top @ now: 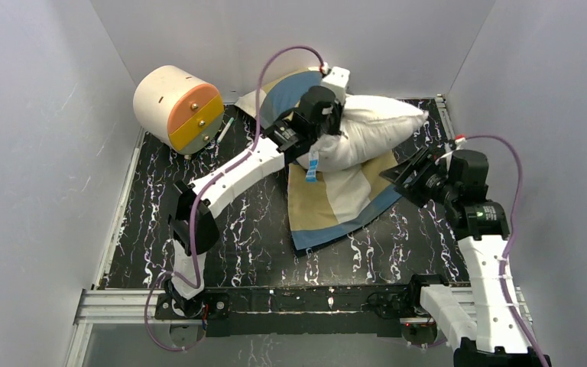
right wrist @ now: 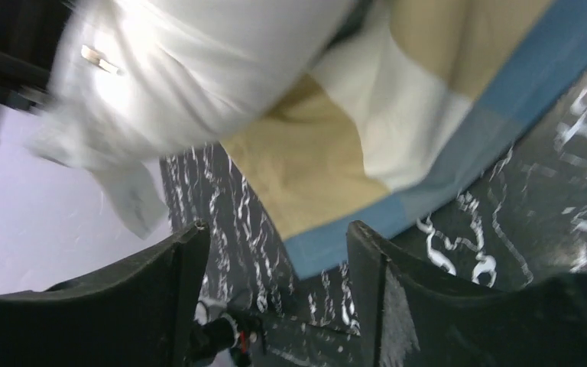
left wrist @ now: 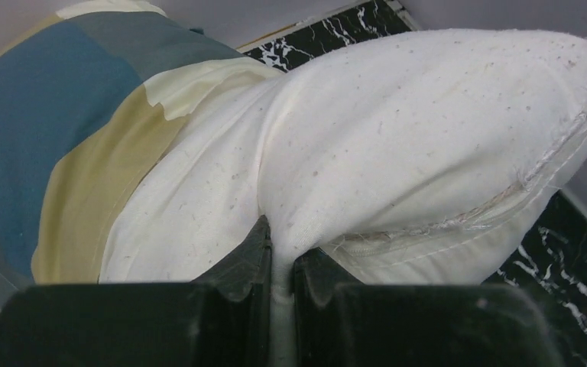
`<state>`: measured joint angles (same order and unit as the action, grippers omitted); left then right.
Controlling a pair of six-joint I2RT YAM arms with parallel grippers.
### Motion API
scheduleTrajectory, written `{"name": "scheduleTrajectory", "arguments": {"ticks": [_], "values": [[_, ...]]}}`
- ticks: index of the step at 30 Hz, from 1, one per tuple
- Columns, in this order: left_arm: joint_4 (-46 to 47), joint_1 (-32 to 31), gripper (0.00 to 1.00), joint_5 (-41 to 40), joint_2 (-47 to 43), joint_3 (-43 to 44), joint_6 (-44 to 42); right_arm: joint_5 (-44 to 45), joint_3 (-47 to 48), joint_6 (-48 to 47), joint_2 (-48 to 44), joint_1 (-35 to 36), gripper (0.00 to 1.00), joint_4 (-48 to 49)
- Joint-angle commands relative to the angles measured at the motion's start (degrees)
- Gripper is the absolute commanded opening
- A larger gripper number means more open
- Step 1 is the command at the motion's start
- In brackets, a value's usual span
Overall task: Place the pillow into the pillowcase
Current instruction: Stuff the pillow into the pillowcase.
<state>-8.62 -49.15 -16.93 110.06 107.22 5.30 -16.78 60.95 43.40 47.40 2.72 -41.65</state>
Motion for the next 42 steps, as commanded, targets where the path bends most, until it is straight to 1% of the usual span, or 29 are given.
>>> {"name": "scheduleTrajectory", "arguments": {"ticks": [1,3,5,8,10,12,14,16,18,20,22,23,26,30,33,37,41,42], "values": [[-3.1,7.7,0.00,-1.5,1.4,5.8,15.1,-8.7,-10.1,8.5,-1.8,-0.1,0.68,10.3],[-2.2,9.1,0.00,0.2,1.5,5.9,18.2,-9.6,-14.9,12.6,-1.8,0.0,0.58,18.1],[-2.0,9.8,0.00,1.2,1.6,6.2,19.5,-9.0,-19.7,16.0,-1.4,0.2,0.53,25.8],[-3.9,11.0,0.00,1.4,2.6,7.9,20.9,-5.7,-24.9,22.2,0.8,1.7,0.52,35.7],[-4.3,12.1,0.00,2.5,3.4,8.7,22.7,-0.2,-26.6,25.0,3.6,5.0,0.52,40.1],[-4.9,12.3,0.00,3.3,4.6,10.1,22.9,5.4,-26.5,26.7,7.9,8.7,0.52,43.1],[-6.2,12.3,0.00,4.4,5.8,12.6,22.2,9.1,-25.8,29.2,12.8,11.7,0.51,46.2],[-7.5,12.4,0.00,2.7,6.2,13.6,22.9,12.2,-25.6,32.3,17.4,13.8,0.47,50.0],[-7.7,12.4,0.00,1.6,6.2,14.1,22.3,14.8,-25.2,35.1,21.3,15.0,0.43,54.0],[-7.8,12.5,0.00,1.5,6.5,14.9,21.2,18.7,-23.7,37.2,26.0,16.4,0.39,55.2],[-8.5,12.5,0.00,1.2,7.1,16.4,20.1,21.1,-22.2,39.3,30.2,17.1,0.37,56.1],[-9.3,12.5,0.00,1.1,7.5,17.2,19.8,21.6,-22.0,40.4,32.1,17.4,0.36,59.0],[-11.1,12.7,0.00,0.8,8.0,18.4,19.3,22.9,-20.9,44.1,37.9,17.9,0.35,64.1],[-11.2,12.7,0.00,1.5,7.4,17.0,19.2,22.6,-19.6,46.6,43.7,18.3,0.35,72.4],[-10.9,12.8,0.00,1.4,6.9,15.6,19.4,24.2,-18.5,47.5,45.0,19.3,0.36,73.5],[-10.8,12.8,0.00,2.2,7.5,16.3,19.2,26.4,-17.6,48.7,46.6,20.7,0.38,74.1],[-11.1,13.0,0.00,2.3,7.0,16.0,19.2,27.9,-18.8,50.8,49.6,21.3,0.40,80.7],[-10.9,12.9,0.00,2.1,6.7,15.8,19.4,27.6,-18.0,51.2,51.0,21.3,0.41,80.4]]}}
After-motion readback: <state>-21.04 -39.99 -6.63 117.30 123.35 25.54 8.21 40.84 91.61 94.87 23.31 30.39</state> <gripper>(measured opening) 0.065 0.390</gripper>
